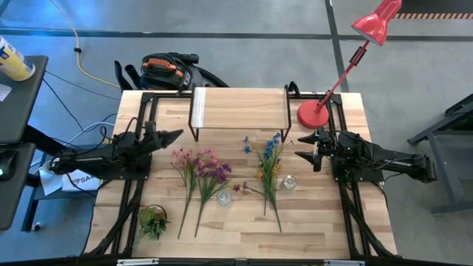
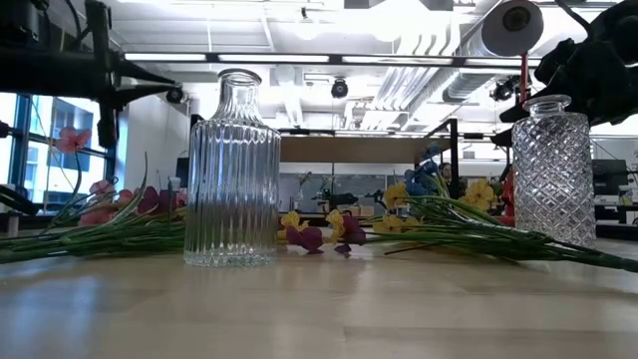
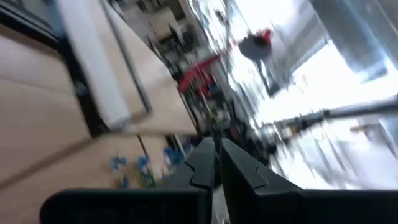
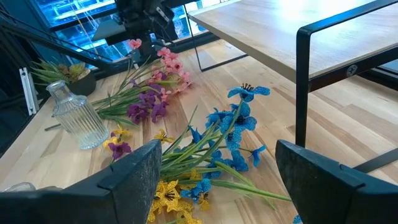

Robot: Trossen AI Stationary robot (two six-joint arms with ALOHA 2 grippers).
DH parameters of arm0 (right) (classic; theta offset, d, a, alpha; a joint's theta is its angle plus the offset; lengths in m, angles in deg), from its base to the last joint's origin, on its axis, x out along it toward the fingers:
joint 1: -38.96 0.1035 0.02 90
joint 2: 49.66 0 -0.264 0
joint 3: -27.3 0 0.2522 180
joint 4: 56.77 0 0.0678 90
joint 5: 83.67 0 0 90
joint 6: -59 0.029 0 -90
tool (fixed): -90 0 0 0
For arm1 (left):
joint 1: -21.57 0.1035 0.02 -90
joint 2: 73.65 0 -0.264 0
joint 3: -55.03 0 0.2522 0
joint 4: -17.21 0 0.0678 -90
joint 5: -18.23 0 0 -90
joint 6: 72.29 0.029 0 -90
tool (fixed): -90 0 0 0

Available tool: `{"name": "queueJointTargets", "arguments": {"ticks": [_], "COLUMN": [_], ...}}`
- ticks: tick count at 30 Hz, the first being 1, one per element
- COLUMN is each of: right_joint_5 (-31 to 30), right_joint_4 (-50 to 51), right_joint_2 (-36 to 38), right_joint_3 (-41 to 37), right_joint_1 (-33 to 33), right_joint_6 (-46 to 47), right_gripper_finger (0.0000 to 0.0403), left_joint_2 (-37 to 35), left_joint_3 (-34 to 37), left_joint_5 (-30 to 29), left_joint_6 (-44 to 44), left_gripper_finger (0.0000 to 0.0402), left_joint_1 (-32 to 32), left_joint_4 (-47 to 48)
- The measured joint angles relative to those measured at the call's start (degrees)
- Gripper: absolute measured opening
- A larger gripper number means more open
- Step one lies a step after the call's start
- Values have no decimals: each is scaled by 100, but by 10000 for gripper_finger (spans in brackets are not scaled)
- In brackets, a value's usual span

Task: Pick and place flowers into a vace then onto a shelf
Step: Put the pink flowers into the left transparent vase

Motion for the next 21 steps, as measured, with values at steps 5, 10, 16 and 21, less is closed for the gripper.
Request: {"name": "queueJointTargets", "arguments": {"ticks": [5,10,16,21], "right_joint_5": [-532,-598,-933,-1592], "right_joint_4": [-142,-262,-1045,-1716], "right_joint_2": [-7,-5,-10,-3], "right_joint_3": [-18,-20,-17,-10], "right_joint_1": [0,0,0,0], "right_joint_6": [-1196,-1138,1183,3290], "right_gripper_finger": [304,304,304,304], "left_joint_2": [0,0,0,0], "left_joint_3": [0,-2,-4,-6], "left_joint_5": [-335,-485,-493,-821], "left_joint_6": [-18,-275,-619,-350], "left_gripper_finger": [60,60,60,60], "left_joint_1": [2,2,2,2], "left_joint_4": [-13,-22,-22,158]}}
